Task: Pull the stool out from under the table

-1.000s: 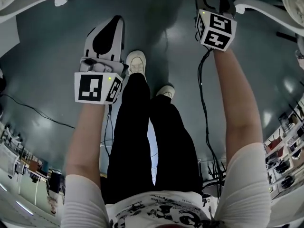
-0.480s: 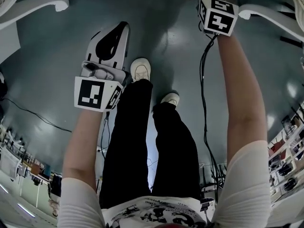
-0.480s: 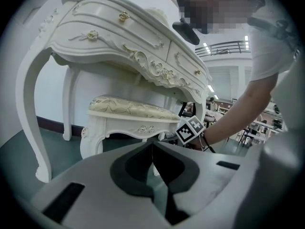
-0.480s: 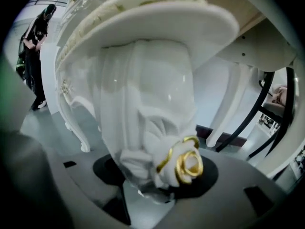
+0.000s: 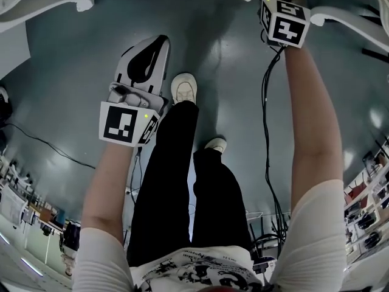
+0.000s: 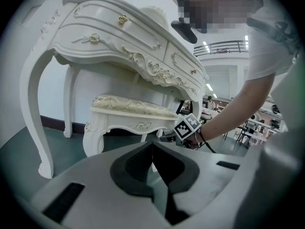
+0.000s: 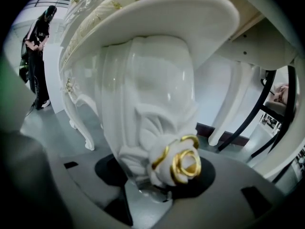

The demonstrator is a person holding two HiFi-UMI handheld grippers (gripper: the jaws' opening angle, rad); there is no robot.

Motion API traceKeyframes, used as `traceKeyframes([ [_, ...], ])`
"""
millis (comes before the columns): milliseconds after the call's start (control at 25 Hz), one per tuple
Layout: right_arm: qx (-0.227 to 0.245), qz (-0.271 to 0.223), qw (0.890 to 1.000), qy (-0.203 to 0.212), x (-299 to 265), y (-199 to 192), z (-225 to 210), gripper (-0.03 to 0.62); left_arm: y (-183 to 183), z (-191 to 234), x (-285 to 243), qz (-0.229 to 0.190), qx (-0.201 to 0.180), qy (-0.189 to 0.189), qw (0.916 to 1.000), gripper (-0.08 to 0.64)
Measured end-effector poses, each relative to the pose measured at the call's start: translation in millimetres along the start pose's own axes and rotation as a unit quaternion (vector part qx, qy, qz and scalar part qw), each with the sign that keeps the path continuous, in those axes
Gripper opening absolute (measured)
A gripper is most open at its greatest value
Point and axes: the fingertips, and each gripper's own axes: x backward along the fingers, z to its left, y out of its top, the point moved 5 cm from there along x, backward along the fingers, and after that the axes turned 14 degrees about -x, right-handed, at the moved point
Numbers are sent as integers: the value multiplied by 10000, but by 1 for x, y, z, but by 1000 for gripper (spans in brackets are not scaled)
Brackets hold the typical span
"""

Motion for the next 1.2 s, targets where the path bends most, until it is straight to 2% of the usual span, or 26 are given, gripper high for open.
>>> traceKeyframes([
  [200, 71, 74, 9999, 108, 13, -12, 6, 247, 1, -8, 11, -29, -99, 5, 9999, 21],
  [400, 116, 120, 9997, 190, 35, -31, 12, 247, -4, -25, 25, -26, 30, 125, 9999, 21],
  [680, 196, 196, 9991, 328, 67, -61, 20, 247, -9, -52, 51, -55, -11, 149, 9999, 21],
  [1200, 297, 302, 9978, 516, 136, -122, 42, 247, -9, -107, 96, -357, -118, 206, 9991, 21],
])
